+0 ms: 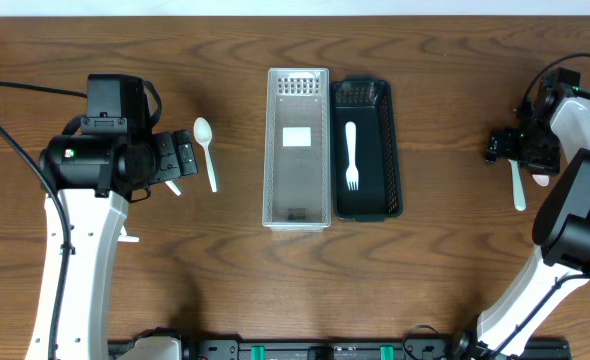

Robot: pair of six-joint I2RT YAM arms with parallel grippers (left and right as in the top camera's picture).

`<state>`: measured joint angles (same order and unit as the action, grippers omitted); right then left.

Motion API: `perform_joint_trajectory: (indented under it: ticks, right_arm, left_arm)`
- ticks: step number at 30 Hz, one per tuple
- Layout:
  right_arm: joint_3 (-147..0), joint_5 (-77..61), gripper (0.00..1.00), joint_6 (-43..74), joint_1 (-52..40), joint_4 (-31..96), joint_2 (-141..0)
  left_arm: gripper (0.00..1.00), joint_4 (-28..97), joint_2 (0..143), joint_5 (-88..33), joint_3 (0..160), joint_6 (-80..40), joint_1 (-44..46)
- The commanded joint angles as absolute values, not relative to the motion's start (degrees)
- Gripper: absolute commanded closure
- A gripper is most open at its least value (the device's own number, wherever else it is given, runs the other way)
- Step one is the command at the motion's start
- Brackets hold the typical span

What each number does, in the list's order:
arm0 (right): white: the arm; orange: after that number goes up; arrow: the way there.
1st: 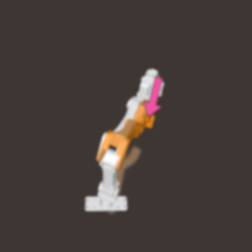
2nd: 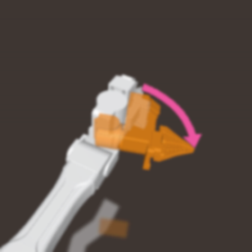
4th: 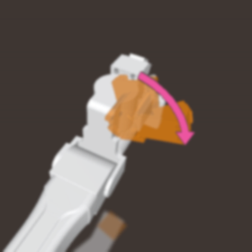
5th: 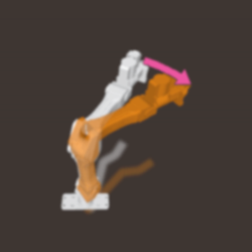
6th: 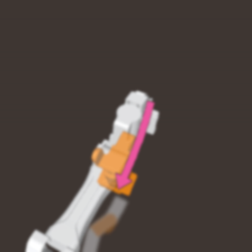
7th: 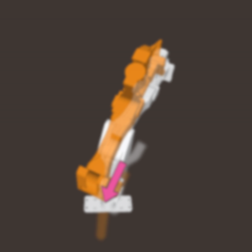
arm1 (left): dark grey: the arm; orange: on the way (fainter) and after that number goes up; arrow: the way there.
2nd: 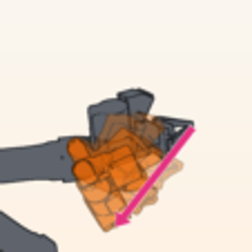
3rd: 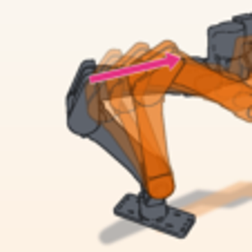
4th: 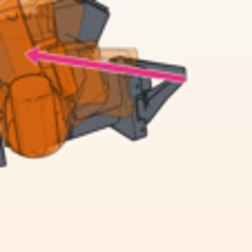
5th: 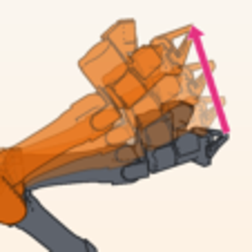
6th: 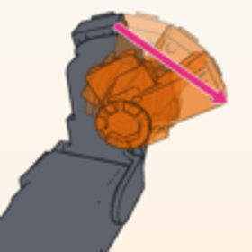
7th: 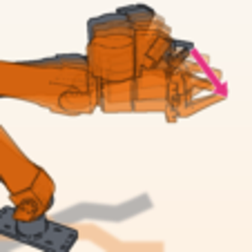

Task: Pack container
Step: 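Carry the fork into the black basket and release it, then grasp the second white fork with the right gripper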

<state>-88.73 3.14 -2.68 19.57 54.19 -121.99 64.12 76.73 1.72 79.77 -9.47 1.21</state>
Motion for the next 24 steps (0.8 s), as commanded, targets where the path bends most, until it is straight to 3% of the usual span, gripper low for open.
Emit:
perform_joint_trajectory:
  ticks: [1, 24]
  right_arm:
    - [-88.8, 1.3, 0.08, -5.6, 19.7, 53.6, -122.3]
    - [-84.9, -0.7, 0.08, -8.3, 19.9, 49.6, -122.6]
  left_arm:
    - [0.02, 64.2, 77.1, 2.0, 80.5, -10.4, 1.0]
    - [0.02, 64.2, 77.1, 2.0, 80.5, -10.4, 1.0]
